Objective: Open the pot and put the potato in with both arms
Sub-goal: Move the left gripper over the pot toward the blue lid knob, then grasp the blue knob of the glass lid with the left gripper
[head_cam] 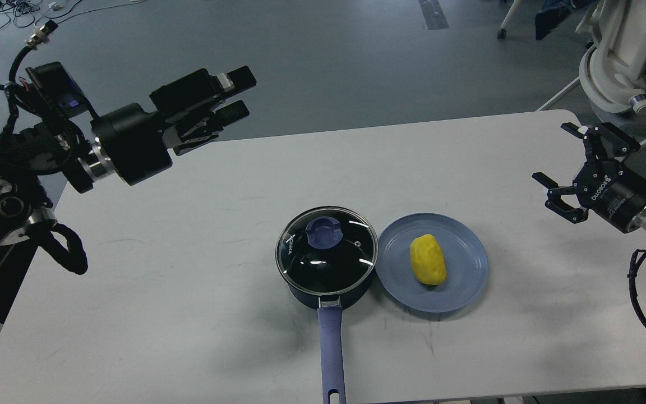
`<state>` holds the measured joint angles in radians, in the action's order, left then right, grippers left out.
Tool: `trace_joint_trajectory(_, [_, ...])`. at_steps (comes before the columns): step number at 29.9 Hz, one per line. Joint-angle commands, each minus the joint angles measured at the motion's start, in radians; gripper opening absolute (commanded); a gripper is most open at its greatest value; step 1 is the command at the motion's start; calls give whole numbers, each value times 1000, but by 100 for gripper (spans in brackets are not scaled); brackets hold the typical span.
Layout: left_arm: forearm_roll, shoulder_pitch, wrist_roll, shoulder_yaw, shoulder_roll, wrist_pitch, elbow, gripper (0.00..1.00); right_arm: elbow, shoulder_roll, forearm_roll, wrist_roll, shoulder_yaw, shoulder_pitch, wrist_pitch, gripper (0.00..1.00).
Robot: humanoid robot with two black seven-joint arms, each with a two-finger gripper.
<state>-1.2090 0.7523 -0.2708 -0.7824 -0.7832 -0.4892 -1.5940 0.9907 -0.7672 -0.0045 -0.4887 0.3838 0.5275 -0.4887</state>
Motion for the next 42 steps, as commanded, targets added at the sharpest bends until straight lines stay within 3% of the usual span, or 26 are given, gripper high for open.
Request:
trace_joint_trajectory(1, [-336,62,-1,78,48,0,-27,98,0,-3,-2,0,0,0,0,100])
trace_joint_trajectory(9, [-725,153,-18,320,159,0,2,98,3,-12,-3,0,0,2,0,100])
trace_joint_trajectory(18, [-856,173,-18,476,200,0,75,97,3,-15,-3,0,7,2,0,100])
trace_joint_trajectory(42, [-863,167,-15,483,254,0,129,96,3,-20,-3,0,7,2,0,100])
